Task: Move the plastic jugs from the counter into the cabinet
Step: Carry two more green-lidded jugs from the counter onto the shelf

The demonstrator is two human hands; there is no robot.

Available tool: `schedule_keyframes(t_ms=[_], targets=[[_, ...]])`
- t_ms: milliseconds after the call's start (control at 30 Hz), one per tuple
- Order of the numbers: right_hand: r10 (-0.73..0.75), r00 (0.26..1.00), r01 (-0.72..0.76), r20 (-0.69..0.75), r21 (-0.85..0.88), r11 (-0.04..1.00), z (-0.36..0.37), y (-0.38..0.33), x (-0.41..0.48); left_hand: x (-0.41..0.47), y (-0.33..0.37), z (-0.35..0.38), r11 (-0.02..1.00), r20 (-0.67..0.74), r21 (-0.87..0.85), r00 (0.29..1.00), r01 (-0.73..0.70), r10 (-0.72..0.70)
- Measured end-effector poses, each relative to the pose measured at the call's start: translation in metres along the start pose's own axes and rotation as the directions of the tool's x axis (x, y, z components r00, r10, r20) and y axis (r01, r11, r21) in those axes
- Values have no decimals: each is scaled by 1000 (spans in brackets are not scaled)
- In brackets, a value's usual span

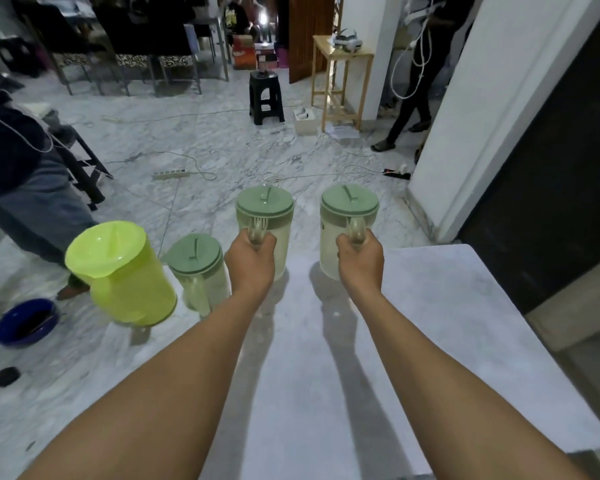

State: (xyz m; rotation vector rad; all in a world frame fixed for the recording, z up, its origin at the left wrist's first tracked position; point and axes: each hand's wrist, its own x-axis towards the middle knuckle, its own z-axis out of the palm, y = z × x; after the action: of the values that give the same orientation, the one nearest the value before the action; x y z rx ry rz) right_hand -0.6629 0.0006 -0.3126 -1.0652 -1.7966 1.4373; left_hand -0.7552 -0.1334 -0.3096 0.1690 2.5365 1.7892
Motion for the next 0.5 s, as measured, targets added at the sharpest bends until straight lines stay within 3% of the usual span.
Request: schedule_keyframes(t_ms=[300, 500], targets=[[-61, 967, 79, -247, 66, 995, -41, -94, -50, -8, 90, -47, 985, 153, -122, 979, -119, 137], [-130, 883, 147, -452, 3, 989, -89, -161, -121, -44, 156, -90, 961, 280, -192, 928, -197, 246]])
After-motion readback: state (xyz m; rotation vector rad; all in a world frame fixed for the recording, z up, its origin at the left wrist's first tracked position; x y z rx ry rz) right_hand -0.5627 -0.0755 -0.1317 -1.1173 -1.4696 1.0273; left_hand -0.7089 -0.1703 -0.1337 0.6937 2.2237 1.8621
